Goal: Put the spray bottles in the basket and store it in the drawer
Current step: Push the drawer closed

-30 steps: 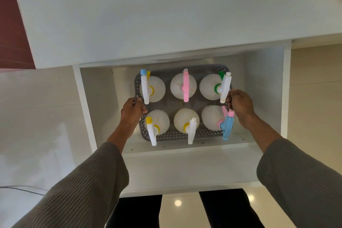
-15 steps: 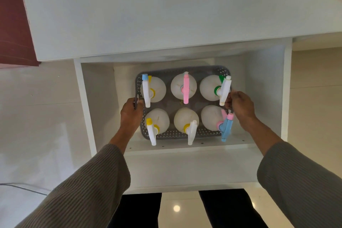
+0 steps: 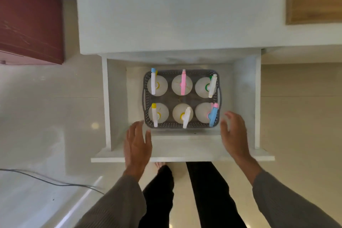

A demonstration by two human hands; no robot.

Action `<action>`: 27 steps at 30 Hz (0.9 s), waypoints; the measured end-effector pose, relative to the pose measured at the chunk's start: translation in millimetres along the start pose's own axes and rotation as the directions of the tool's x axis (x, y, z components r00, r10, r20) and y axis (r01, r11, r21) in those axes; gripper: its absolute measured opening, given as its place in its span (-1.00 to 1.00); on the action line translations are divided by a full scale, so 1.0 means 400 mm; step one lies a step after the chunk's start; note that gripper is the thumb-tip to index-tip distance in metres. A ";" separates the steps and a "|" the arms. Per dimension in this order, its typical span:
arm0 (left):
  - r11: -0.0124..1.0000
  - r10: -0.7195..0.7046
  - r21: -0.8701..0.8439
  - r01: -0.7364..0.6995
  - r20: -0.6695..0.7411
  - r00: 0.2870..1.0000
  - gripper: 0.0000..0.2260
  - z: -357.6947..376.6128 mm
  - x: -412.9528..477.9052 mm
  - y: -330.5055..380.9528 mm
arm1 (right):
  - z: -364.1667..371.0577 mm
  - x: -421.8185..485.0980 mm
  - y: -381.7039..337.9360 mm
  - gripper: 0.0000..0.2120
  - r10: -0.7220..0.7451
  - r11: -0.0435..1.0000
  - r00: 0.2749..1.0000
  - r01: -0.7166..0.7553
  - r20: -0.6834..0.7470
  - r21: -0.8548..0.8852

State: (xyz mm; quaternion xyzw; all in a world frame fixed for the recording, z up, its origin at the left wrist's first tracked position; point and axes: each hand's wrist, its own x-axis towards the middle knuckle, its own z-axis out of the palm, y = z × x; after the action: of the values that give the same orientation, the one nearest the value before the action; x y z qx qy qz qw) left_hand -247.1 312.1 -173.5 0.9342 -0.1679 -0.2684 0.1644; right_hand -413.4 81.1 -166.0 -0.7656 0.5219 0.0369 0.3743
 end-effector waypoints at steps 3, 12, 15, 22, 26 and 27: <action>0.975 0.185 0.120 -0.186 0.019 0.983 -0.60 -0.004 -0.126 0.002 | 0.002 -0.148 -0.009 -0.60 -0.241 0.959 0.966 0.252 0.097 -0.132; 0.764 0.381 0.389 -0.515 0.372 0.846 -0.42 0.042 -0.274 -0.101 | 0.131 -0.405 0.046 -0.38 -0.155 0.785 0.915 0.343 0.374 -0.515; 0.721 0.388 0.425 -0.546 0.405 0.828 -0.40 0.041 -0.261 -0.117 | 0.145 -0.401 0.046 -0.34 -0.130 0.767 0.923 0.324 0.361 -0.554; 0.722 0.349 0.459 -0.517 0.404 0.846 -0.34 0.042 -0.238 -0.097 | 0.140 -0.374 0.033 -0.35 -0.109 0.760 0.921 0.319 0.373 -0.566; 0.738 0.337 0.451 -0.502 0.398 0.853 -0.32 0.043 -0.210 -0.081 | 0.138 -0.343 0.018 -0.18 -0.131 0.772 0.921 0.328 0.368 -0.545; 0.740 0.337 0.451 -0.499 0.394 0.855 -0.32 0.043 -0.200 -0.077 | 0.138 -0.335 0.013 -0.15 -0.135 0.774 0.920 0.330 0.368 -0.541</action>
State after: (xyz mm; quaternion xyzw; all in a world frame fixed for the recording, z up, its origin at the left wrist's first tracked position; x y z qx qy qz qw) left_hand -313.8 367.9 -163.6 0.8298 -0.4659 -0.2983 -0.0740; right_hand -459.9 217.4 -148.5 -0.8875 0.3190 0.2696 0.1946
